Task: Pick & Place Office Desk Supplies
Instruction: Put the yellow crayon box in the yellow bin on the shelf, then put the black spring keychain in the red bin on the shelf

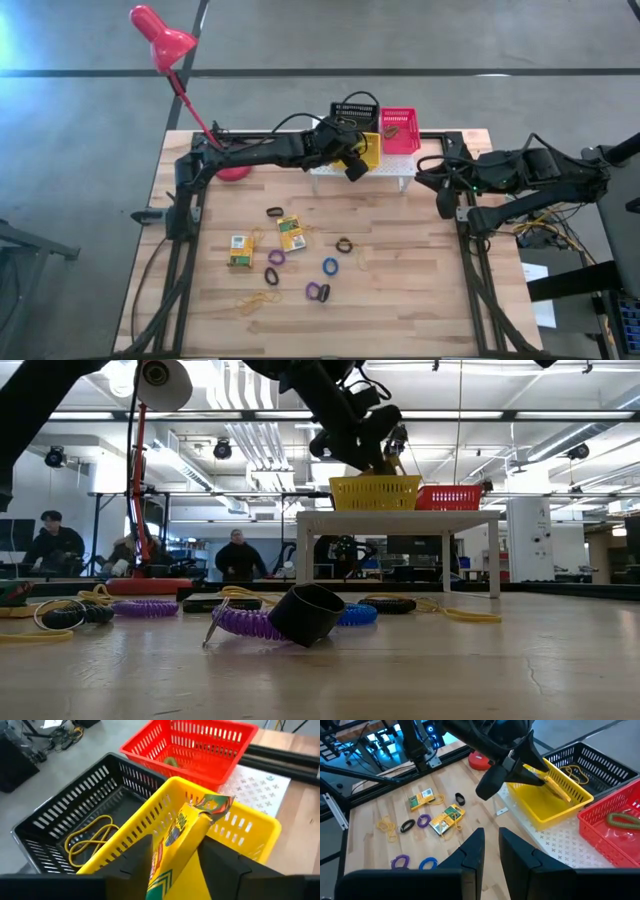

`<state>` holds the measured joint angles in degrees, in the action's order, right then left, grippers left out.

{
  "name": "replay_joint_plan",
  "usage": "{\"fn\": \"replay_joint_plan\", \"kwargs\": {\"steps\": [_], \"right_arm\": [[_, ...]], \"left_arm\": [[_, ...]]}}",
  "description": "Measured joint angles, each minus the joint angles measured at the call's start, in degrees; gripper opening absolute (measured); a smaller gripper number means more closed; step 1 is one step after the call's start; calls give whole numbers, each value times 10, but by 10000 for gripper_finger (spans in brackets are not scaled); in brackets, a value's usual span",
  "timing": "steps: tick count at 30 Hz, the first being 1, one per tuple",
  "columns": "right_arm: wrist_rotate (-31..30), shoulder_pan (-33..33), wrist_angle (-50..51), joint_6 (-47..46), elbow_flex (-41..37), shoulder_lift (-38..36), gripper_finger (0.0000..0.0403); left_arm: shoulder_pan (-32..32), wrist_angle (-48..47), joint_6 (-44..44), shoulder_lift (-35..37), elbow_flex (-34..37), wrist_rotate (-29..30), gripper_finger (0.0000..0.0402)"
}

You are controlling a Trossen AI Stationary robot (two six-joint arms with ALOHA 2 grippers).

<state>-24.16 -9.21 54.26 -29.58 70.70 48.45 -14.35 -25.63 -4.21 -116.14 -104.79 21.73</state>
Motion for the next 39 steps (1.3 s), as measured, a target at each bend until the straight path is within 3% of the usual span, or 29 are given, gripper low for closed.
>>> {"fn": "replay_joint_plan", "kwargs": {"steps": [6, 14, 18, 25, 32, 39], "right_arm": [[0, 0, -2, 0, 0, 0, 57], [0, 0, -4, 0, 0, 0, 57], [1, 0, -5, 0, 0, 0, 57], [1, 0, -7, -16, -36, 12, 57], [39, 0, -64, -30, -144, 40, 61], [158, 0, -262, 1, -274, 102, 115]], "left_arm": [[-5, 0, -19, 0, -7, -79, 224], [-13, -6, -36, 6, -63, -93, 290], [-12, -36, -33, 24, -112, -94, 295], [0, -151, -39, 94, -153, -93, 272], [6, -303, -129, 170, -85, -71, 237], [30, -289, -224, 242, 98, -68, 207]]}}
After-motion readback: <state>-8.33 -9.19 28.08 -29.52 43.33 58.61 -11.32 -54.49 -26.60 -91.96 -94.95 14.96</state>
